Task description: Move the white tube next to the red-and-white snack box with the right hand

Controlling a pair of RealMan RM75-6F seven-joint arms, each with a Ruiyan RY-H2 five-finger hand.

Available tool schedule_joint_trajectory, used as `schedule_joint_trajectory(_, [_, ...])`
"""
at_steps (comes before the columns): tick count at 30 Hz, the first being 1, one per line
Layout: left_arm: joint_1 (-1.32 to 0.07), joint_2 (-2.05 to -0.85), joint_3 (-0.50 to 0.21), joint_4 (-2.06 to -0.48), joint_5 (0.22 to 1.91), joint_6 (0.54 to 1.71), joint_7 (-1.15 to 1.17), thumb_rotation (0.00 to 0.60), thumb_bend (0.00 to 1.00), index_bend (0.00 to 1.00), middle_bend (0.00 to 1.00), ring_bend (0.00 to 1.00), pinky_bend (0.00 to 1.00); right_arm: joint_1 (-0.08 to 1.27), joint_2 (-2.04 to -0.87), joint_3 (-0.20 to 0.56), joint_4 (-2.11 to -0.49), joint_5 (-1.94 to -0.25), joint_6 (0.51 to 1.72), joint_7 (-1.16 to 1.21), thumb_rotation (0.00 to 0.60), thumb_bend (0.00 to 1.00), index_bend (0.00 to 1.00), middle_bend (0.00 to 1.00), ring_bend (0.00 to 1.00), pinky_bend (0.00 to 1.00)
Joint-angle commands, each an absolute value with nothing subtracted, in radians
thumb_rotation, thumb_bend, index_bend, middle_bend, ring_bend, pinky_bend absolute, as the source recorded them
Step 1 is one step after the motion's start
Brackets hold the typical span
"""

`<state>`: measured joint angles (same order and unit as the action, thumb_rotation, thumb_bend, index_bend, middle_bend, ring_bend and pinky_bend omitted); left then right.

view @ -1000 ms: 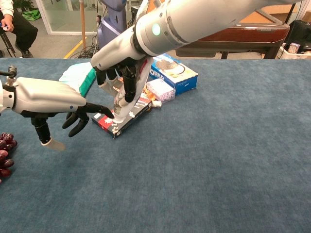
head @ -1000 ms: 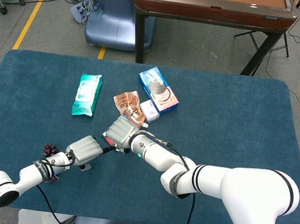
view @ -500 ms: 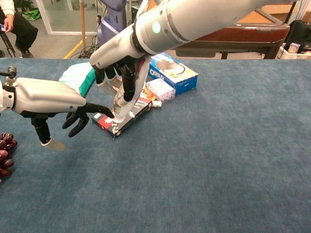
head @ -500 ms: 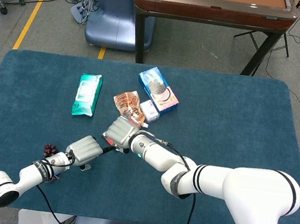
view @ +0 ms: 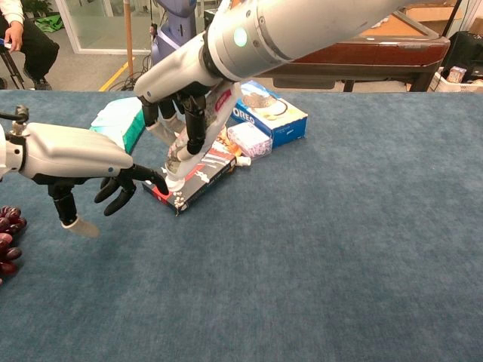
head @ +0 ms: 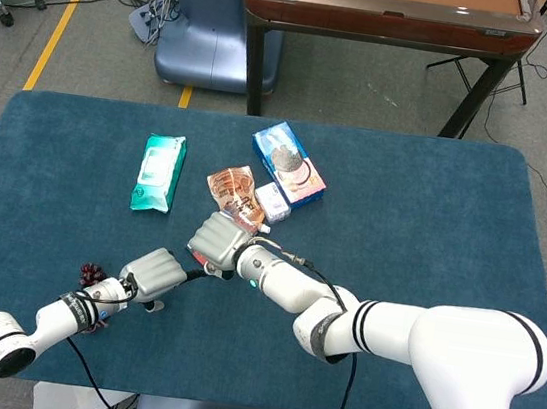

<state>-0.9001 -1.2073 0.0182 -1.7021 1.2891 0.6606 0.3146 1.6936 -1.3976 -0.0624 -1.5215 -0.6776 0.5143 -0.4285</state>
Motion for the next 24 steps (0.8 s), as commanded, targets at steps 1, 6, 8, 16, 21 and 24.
schedule_joint_trajectory(1, [-0.9,-1.208,0.018,-1.7,1.29,0.662,0.312,0.6,0.2,0.08,0.55,0.53,0.39,1.692,-1.398,-0.058,-1.523,-0.68,0.511,-0.424,0.6,1.0,0.94,0.8,0.84,0.48])
schedule_joint_trajectory(6, [-0.901,-1.211,0.017,-1.695,1.293,0.662,0.306,0.6,0.2,0.08,0.55,0.53,0.39,1.687,-1.398,-0.044,-1.525,-0.688,0.511,-0.41,0.6,1.0,0.94,0.8,0.85,0.48])
schedule_joint_trajectory(8, [-0.901,-1.212,0.017,-1.694,1.294,0.662,0.303,0.6,0.2,0.08,0.55,0.53,0.39,1.683,-1.398,-0.037,-1.527,-0.693,0.512,-0.402,0.6,1.0,0.94,0.8,0.85,0.48])
schedule_joint_trajectory(16, [-0.901,-1.213,0.018,-1.692,1.297,0.663,0.296,0.6,0.2,0.07,0.55,0.53,0.39,1.663,-1.398,-0.008,-1.526,-0.717,0.518,-0.371,0.6,1.0,0.94,0.8,0.85,0.48])
schedule_joint_trajectory(21, [-0.901,-1.213,0.019,-1.69,1.297,0.664,0.293,0.6,0.2,0.07,0.55,0.52,0.39,1.648,-1.391,0.013,-1.531,-0.736,0.52,-0.35,0.6,1.0,0.94,0.8,0.85,0.48])
schedule_joint_trajectory(24, [-0.9,-1.213,0.02,-1.691,1.298,0.664,0.292,0.6,0.2,0.07,0.55,0.52,0.39,1.639,-1.387,0.021,-1.534,-0.746,0.523,-0.342,0.6,1.0,0.94,0.8,0.85,0.48])
